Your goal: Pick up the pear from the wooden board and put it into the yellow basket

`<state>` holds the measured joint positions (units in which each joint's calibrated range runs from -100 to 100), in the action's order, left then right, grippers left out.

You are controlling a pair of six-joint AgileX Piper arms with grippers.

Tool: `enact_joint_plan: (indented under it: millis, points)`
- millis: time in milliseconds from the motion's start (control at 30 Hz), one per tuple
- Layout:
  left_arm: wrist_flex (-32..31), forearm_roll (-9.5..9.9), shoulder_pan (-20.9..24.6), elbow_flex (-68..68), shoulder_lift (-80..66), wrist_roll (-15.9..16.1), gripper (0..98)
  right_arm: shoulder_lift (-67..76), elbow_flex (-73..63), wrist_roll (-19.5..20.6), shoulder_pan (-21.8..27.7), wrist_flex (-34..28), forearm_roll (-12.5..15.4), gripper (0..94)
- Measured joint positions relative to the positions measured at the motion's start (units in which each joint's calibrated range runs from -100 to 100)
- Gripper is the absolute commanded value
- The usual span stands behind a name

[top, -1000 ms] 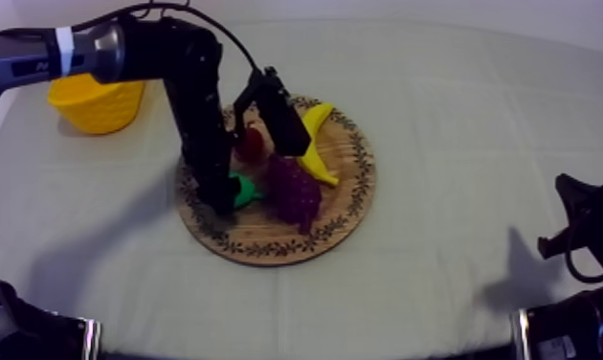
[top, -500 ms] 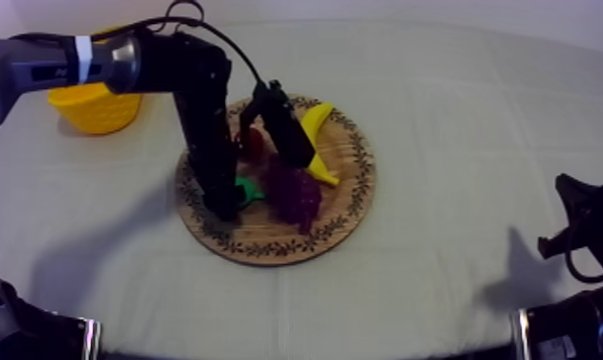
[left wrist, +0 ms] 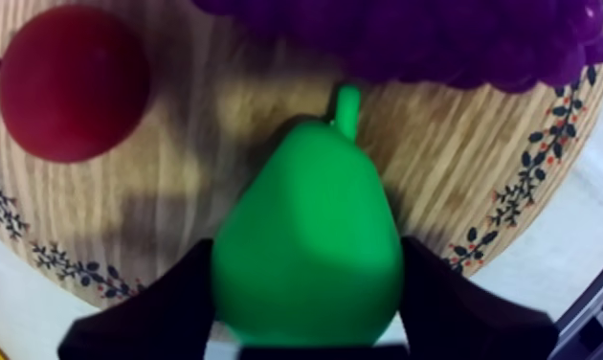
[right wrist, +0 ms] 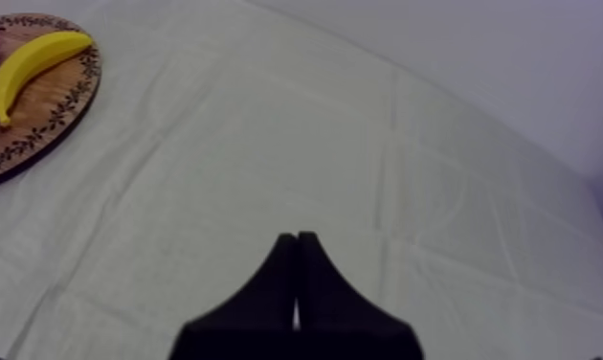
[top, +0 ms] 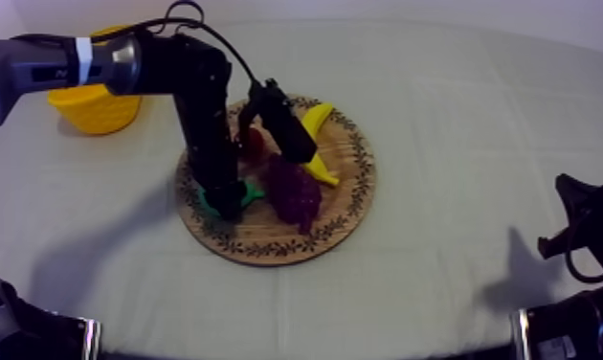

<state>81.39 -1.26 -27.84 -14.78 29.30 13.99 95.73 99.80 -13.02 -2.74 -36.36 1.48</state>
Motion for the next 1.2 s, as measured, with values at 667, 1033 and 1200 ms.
enact_joint_plan:
  millis: [667, 1033, 1200]
  points:
    - [9.5, -0.15, -0.6, 6.4, -16.0, -1.1, 53.5, 0.0, 0.0, 0.0, 0.0, 0.0, 0.0, 0.4]
    - [17.3, -0.16, -0.9, 16.2, -22.4, -3.1, 54.2, 0.0, 0.0, 0.0, 0.0, 0.0, 0.0, 0.4]
    - [18.3, -0.34, -1.1, 17.3, -23.2, -4.4, 54.8, 0.0, 0.0, -0.2, 0.0, 0.0, 0.0, 0.4]
